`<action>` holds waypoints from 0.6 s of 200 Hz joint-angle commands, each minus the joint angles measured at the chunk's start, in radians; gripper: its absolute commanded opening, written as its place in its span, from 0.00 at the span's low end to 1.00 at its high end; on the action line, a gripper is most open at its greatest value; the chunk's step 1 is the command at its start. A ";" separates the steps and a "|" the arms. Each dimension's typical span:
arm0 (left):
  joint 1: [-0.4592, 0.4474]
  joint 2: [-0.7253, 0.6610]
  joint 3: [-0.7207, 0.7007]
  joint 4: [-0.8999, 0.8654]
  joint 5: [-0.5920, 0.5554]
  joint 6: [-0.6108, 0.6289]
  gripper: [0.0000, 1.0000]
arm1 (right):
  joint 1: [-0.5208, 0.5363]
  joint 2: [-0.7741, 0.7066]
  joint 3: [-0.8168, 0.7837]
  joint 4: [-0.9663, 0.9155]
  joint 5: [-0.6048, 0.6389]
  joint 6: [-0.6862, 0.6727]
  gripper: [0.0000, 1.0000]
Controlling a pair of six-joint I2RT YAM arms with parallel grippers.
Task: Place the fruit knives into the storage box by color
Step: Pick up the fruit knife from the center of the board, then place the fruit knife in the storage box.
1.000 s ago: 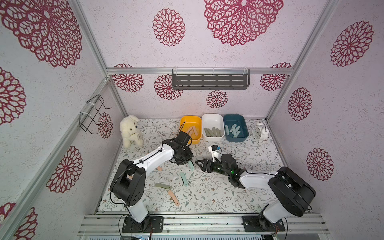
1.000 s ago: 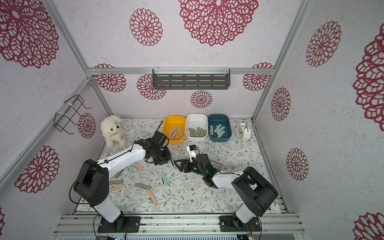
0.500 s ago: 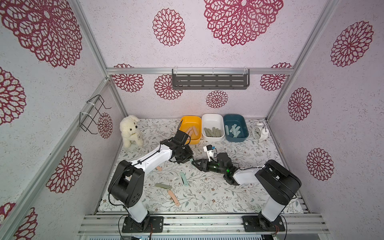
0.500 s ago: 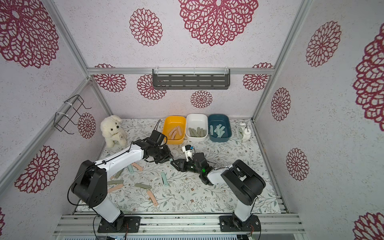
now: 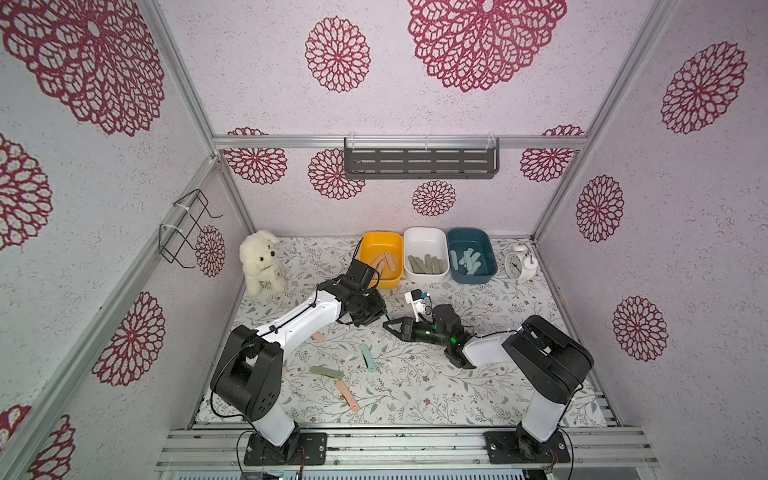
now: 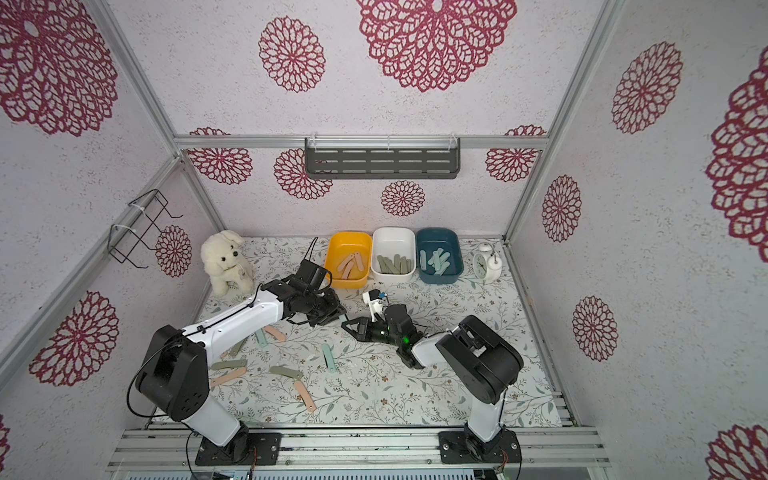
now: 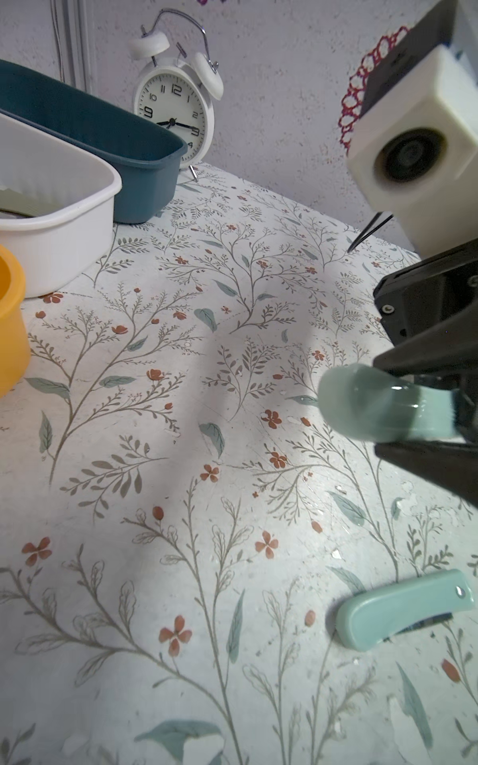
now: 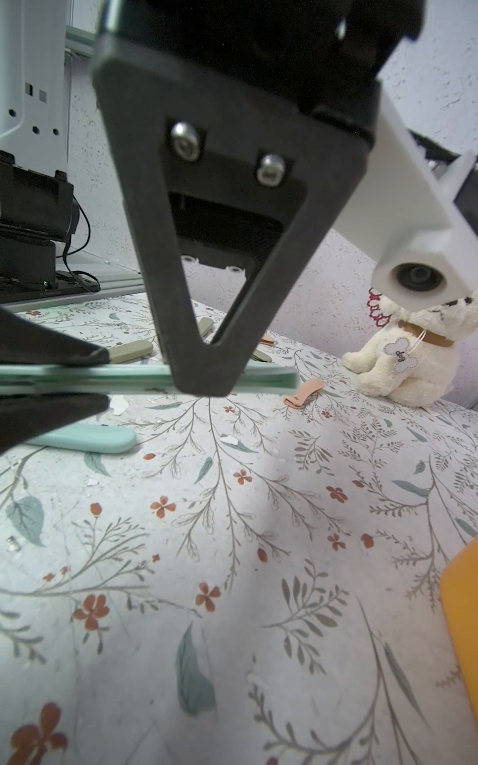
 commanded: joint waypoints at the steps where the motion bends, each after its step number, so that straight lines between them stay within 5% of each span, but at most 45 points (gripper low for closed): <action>1: 0.006 -0.026 -0.012 0.025 0.004 -0.007 0.18 | -0.004 -0.012 0.031 0.003 -0.008 -0.012 0.00; 16: 0.005 -0.026 -0.005 0.027 0.006 0.001 0.27 | -0.005 -0.026 0.031 -0.022 0.002 -0.017 0.00; 42: 0.005 -0.037 0.026 -0.015 -0.015 0.040 0.60 | -0.042 -0.076 0.025 -0.105 0.035 -0.039 0.00; 83: 0.055 -0.075 0.113 -0.121 -0.063 0.205 0.99 | -0.206 -0.185 0.007 -0.253 0.059 -0.103 0.00; 120: 0.094 -0.014 0.249 -0.240 -0.088 0.314 0.97 | -0.403 -0.240 0.123 -0.523 0.114 -0.235 0.00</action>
